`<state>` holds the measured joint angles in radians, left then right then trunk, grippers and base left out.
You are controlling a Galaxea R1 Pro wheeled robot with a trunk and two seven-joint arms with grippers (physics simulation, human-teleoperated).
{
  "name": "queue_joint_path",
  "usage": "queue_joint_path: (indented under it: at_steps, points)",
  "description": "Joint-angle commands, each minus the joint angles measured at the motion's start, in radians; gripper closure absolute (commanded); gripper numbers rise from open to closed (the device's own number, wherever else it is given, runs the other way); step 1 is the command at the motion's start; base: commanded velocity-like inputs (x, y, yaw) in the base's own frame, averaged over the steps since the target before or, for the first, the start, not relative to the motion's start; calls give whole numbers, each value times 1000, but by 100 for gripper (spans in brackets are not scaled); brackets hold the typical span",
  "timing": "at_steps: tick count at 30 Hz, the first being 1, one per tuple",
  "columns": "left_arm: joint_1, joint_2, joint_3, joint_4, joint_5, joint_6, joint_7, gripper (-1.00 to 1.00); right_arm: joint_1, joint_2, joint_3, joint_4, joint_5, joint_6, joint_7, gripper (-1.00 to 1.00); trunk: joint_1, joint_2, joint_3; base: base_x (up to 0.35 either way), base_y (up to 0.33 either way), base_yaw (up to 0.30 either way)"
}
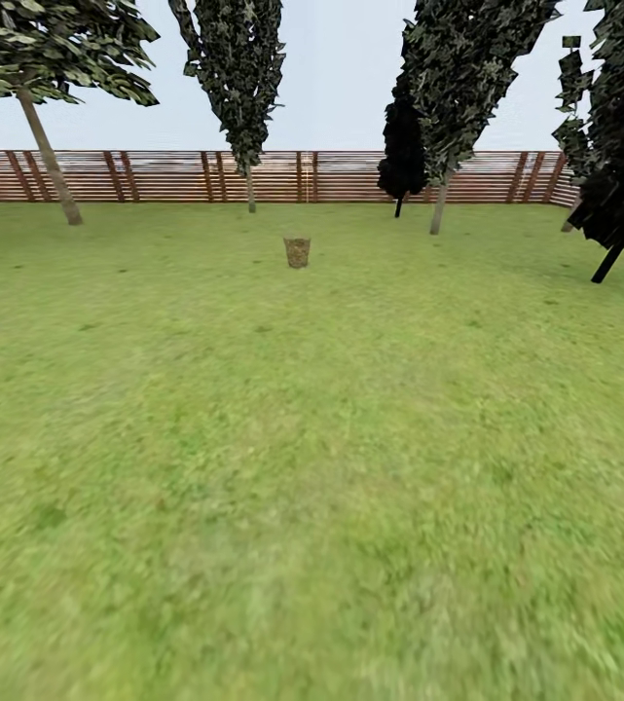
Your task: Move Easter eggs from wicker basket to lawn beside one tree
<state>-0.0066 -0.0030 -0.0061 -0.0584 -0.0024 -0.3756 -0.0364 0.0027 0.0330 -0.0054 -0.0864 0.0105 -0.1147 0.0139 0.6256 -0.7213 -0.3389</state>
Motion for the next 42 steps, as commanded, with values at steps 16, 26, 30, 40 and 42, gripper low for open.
queue_joint_path:
  at_steps: [16,26,30,40,42]
  points:
    - [0,1,0,0,0,-3,-2,-100,0,0,-1,-1,1,-2,1,-100,1,-1,-1,324,0,0]
    - [0,0,0,0,0,-3,-2,-100,0,0,-1,-1,2,-2,1,-100,1,-1,-1,325,0,0]
    - [0,0,0,0,0,-3,-2,-100,0,0,-1,-1,1,-2,1,-100,1,-1,-1,325,0,0]
    - [0,0,0,0,0,-3,-2,-100,0,0,-1,-1,1,-2,1,-100,1,-1,-1,325,0,0]
    - [-1,0,0,0,0,-3,-2,-100,0,0,-1,-1,1,-2,1,-100,1,-1,-1,325,0,0]
